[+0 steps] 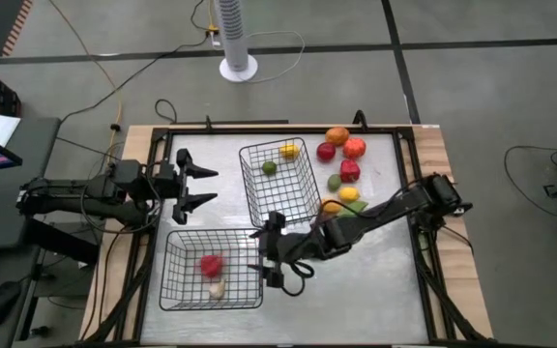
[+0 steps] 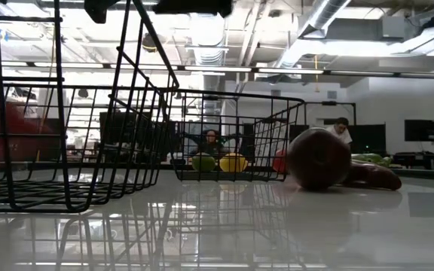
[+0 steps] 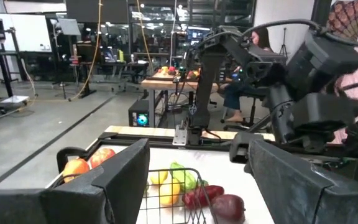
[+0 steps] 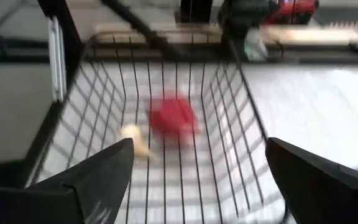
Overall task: Sort produce into baskets
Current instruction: Put the red apple into the top black wire basket
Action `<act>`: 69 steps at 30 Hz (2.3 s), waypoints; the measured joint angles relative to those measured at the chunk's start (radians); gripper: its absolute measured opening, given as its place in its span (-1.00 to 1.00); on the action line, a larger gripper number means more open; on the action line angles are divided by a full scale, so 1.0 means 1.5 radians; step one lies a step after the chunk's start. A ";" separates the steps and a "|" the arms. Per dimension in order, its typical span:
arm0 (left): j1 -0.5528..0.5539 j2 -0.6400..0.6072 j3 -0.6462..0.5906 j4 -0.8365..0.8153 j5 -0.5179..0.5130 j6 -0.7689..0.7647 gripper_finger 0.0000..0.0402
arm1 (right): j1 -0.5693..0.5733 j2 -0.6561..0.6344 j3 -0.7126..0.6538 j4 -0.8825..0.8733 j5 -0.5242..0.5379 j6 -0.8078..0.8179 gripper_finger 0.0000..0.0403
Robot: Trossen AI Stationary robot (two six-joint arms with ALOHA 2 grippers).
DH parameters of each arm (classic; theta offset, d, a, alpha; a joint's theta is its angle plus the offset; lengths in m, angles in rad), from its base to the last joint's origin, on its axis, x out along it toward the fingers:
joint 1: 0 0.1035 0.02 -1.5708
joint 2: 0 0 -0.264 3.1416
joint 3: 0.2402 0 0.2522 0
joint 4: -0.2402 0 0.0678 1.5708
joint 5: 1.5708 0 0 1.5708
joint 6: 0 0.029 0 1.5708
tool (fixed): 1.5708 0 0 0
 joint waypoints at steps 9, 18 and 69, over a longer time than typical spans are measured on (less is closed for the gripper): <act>0.000 -0.001 0.000 -0.005 0.001 -0.006 0.30 | 0.060 -0.011 -0.041 -0.367 0.065 0.253 0.93; 0.000 -0.001 0.000 -0.006 0.002 -0.017 0.30 | 0.127 -0.019 -0.176 -0.405 0.255 0.400 0.93; 0.000 -0.002 0.000 -0.008 0.009 -0.016 0.30 | -0.058 -0.022 0.029 -0.266 0.291 -0.034 0.78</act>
